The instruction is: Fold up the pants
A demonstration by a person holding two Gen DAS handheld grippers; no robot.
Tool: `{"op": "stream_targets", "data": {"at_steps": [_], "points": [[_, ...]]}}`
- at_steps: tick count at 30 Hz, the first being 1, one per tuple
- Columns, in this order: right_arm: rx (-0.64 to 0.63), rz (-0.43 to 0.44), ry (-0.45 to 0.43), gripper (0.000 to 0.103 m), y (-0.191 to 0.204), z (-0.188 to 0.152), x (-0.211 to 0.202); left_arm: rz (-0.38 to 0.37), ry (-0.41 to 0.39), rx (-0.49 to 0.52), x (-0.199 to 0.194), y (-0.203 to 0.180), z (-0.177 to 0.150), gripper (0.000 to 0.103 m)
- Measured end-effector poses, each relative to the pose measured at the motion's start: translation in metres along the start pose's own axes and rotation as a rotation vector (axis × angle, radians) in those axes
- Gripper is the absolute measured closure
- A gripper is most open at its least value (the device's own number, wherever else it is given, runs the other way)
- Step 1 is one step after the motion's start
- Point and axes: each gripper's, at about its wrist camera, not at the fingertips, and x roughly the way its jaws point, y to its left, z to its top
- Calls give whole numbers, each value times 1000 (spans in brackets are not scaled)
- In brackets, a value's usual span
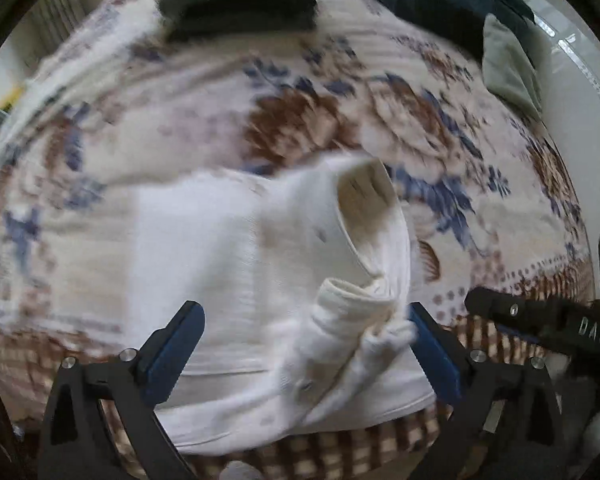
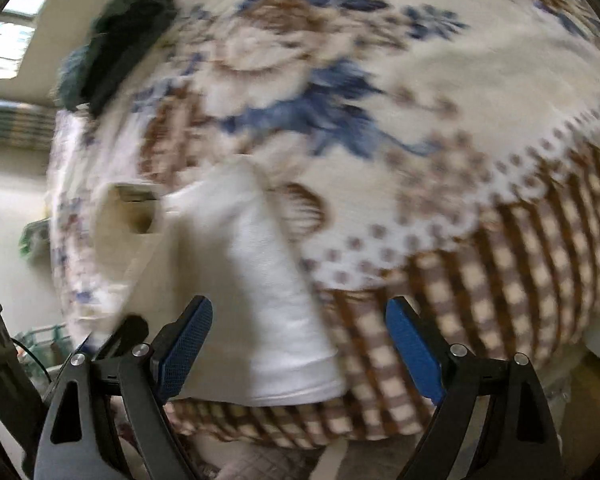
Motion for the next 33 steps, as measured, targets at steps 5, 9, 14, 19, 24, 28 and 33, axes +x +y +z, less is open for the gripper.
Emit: {"op": "stream_targets", "data": {"at_steps": [5, 9, 14, 19, 24, 28, 33], "points": [[-114, 80, 15, 10, 52, 3, 6, 7, 24, -100, -14, 42, -2, 2], [-118, 148, 52, 10, 81, 8, 21, -159, 90, -210, -19, 72, -7, 2], [0, 314, 155, 10, 85, 10, 48, -242, 64, -207, -48, 81, -17, 2], [-16, 206, 214, 10, 78, 11, 81, -21, 64, -186, -34, 101, -20, 2], [-170, 74, 251, 10, 93, -1, 109, 82, 95, -239, -5, 136, -24, 2], [-255, -18, 236, 10, 111, -9, 126, 134, 109, -272, 2, 157, -28, 2], [-369, -84, 135, 50, 146, -20, 129, 175, 125, -270, 8, 166, -31, 2]]}}
